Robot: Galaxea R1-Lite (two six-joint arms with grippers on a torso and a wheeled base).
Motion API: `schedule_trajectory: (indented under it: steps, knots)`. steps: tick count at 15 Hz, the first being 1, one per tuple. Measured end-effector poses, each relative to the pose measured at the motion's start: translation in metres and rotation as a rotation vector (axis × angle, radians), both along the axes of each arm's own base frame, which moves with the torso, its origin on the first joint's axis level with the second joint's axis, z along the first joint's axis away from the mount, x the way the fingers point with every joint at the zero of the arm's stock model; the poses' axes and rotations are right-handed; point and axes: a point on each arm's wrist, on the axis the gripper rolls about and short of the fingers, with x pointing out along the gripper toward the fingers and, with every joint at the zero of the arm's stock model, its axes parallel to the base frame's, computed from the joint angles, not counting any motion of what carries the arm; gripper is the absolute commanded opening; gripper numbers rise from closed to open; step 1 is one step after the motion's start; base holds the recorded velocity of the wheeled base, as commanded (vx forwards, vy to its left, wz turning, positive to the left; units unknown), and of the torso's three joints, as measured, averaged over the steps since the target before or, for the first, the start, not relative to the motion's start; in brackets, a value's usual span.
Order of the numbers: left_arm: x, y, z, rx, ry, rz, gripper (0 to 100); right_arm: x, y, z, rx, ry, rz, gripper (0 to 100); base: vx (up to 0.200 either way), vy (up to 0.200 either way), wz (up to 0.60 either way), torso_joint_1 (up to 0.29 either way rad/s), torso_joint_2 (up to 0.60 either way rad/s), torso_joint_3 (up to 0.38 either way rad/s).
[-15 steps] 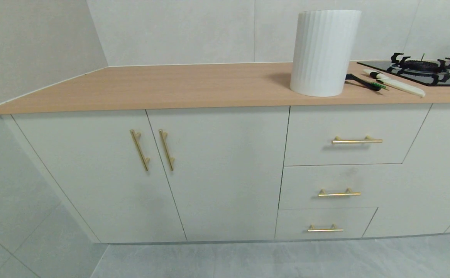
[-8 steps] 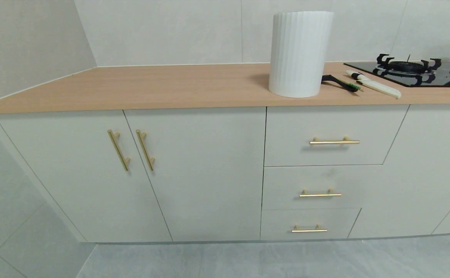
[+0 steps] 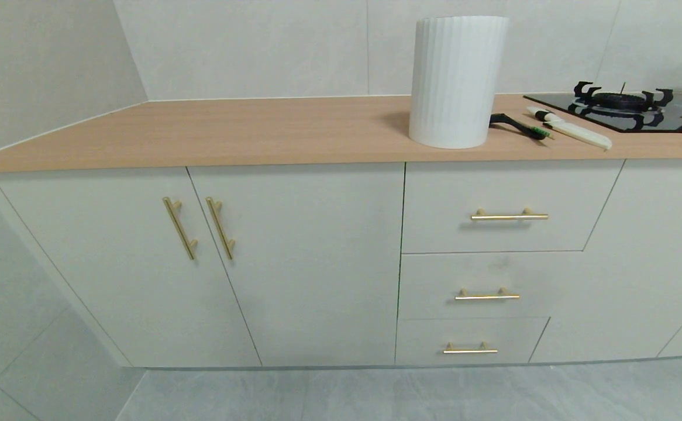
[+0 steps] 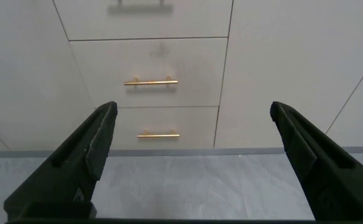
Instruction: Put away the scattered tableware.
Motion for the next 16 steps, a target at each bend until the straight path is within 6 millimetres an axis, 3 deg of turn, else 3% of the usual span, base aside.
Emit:
schedule_trajectory:
  steps: [3,16]
  knots:
    - [0.0000,0.0000,0.0000,0.000,0.000,0.000,100,0.0000,0.0000,0.0000,0.000,0.000,0.000,100,0.000,-0.200,0.00,-0.002,0.00,0.005]
    - [0.0000,0.0000,0.0000,0.000,0.000,0.000,100,0.0000,0.0000,0.0000,-0.001,0.000,0.002,100,0.000,0.000,0.00,0.000,0.00,0.000]
